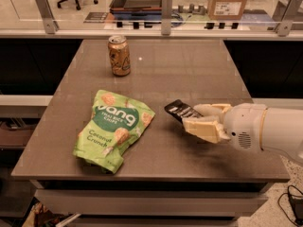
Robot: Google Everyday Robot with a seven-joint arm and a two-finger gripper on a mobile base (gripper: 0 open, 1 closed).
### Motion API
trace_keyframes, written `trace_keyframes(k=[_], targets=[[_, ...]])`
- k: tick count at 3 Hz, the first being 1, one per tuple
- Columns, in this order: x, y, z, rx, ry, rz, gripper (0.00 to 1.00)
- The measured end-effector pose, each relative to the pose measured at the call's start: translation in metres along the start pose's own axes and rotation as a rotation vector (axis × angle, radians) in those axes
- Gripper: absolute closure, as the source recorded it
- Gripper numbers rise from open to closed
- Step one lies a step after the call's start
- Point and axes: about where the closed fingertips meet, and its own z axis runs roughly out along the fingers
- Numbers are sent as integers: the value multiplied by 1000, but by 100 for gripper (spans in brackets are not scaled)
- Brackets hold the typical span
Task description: Move rxbar chocolate near green rice chip bag
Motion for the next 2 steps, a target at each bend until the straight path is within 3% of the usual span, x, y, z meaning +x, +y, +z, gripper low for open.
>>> trace_keyframes(k=[2], targets=[[-3,4,2,-3,3,-10,36]])
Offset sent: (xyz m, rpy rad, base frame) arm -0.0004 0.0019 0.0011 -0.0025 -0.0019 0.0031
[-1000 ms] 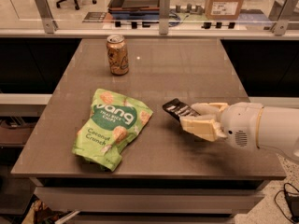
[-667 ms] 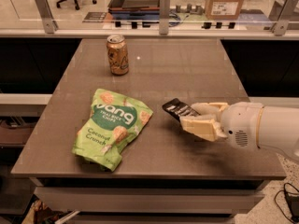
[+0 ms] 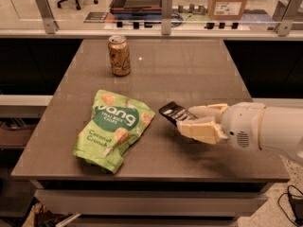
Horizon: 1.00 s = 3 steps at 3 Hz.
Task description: Move rxbar chocolate near green rice chip bag
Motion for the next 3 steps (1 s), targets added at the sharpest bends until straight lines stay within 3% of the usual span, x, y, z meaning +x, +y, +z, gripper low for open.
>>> trace_keyframes(k=[1,2,3], targets=[[-2,2,1,-1,1,-5,13],[-3,4,2,-3,3,-9,0],[-3,4,2,-3,3,-10,0]])
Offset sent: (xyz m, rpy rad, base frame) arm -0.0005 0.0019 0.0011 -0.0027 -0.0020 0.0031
